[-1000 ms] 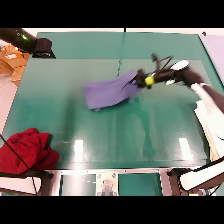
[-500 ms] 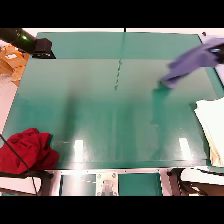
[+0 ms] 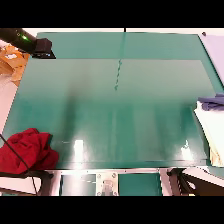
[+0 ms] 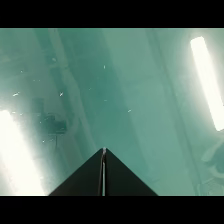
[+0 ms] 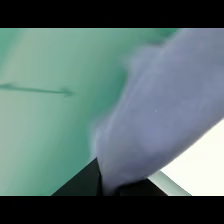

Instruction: Fold the shirts.

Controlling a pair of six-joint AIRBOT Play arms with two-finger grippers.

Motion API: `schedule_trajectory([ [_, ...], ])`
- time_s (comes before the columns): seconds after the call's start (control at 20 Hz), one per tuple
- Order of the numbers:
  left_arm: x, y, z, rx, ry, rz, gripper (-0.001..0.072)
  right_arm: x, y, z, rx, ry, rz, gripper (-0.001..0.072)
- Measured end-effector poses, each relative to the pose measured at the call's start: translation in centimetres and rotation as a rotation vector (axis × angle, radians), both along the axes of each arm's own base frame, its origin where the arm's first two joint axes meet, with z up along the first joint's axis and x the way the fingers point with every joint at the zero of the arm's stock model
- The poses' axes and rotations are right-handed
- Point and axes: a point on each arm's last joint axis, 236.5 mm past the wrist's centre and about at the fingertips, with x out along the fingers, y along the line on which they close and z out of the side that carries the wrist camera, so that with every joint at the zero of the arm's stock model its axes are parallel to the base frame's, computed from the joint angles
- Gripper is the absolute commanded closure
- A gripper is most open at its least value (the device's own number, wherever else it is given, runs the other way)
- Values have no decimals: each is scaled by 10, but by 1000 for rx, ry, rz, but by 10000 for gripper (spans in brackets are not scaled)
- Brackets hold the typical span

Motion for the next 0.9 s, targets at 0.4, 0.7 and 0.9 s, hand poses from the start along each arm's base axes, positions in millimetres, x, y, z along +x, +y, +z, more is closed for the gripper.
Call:
schedule_trajectory([
  [0.4,-3,-1,-1,0,11,-6,683,-114,31,-127,232,421,-205,106],
  [0.7,-4,-1,-2,1,17,-8,684,-117,22,-115,201,447,-257,559],
  [0.9,-6,0,5,1,0,0,686,-24,36,-74,101,252,-69,693],
])
